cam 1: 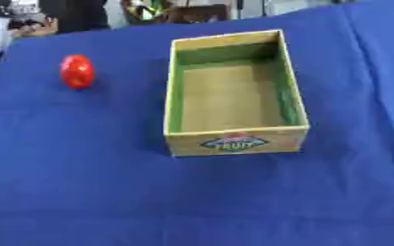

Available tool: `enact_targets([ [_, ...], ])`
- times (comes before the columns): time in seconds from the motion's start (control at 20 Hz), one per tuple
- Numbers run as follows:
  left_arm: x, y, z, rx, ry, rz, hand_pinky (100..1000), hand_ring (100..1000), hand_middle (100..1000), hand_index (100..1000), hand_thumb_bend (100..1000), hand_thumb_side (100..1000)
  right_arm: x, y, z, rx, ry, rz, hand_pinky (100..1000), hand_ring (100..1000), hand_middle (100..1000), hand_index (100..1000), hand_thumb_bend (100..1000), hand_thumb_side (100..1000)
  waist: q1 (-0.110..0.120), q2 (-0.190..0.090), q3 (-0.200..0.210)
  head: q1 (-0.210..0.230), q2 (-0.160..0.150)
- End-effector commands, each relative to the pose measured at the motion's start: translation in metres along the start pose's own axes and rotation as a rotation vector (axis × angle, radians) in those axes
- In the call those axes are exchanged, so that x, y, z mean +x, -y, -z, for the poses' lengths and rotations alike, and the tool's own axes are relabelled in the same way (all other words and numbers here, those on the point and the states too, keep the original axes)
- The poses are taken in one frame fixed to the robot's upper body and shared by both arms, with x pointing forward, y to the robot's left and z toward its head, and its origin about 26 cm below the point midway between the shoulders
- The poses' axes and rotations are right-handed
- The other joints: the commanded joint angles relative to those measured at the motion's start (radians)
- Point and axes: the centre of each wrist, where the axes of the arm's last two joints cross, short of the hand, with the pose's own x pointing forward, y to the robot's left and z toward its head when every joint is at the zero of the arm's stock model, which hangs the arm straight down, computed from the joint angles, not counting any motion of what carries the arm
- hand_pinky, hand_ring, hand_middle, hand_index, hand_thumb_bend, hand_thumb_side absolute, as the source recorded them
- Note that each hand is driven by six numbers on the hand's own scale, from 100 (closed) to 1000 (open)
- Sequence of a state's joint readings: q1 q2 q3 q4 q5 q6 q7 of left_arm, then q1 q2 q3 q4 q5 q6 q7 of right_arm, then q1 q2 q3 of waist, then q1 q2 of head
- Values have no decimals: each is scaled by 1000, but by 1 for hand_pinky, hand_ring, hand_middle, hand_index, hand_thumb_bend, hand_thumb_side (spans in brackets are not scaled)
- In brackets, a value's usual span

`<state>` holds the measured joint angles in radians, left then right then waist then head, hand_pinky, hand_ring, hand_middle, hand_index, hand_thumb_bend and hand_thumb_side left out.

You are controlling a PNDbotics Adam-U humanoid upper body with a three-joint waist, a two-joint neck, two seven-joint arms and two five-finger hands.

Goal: Pick up objects on the table and place them in the box.

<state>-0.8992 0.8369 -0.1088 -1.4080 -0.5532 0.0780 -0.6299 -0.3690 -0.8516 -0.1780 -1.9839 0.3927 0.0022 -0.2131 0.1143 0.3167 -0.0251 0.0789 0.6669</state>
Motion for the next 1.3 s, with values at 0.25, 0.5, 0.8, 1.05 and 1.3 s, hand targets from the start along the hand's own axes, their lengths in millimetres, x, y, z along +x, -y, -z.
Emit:
enact_targets([
  [0.25, -7, -1, 26, -96, -36, 21, 684, 855, 849, 992, 677, 873, 5, 9, 6, -6, 41, -19, 840, 881, 902, 895, 104, 1000, -4, -18, 0, 8, -1],
  [0.5, -13, 9, 43, -149, -52, 24, 698, 863, 858, 1000, 564, 791, 6, 8, 7, 0, 48, -13, 840, 880, 901, 894, 101, 1000, -3, -13, -5, 13, -10],
  [0.8, -20, 18, 48, -238, -61, 32, 726, 893, 920, 1000, 461, 690, 5, 7, 6, 0, 47, -11, 840, 878, 898, 891, 100, 1000, 1, -6, -8, 13, -18],
  [1.05, -23, 15, 47, -318, -100, 96, 763, 909, 935, 1000, 439, 657, 6, 6, 6, -5, 44, -8, 838, 874, 892, 885, 100, 1000, 6, -2, -13, 18, -27],
  [1.3, -29, 16, 50, -349, -147, 112, 743, 886, 894, 1000, 397, 641, 6, 6, 5, -14, 39, -8, 837, 871, 887, 880, 100, 1000, 8, 4, -20, 29, -33],
])
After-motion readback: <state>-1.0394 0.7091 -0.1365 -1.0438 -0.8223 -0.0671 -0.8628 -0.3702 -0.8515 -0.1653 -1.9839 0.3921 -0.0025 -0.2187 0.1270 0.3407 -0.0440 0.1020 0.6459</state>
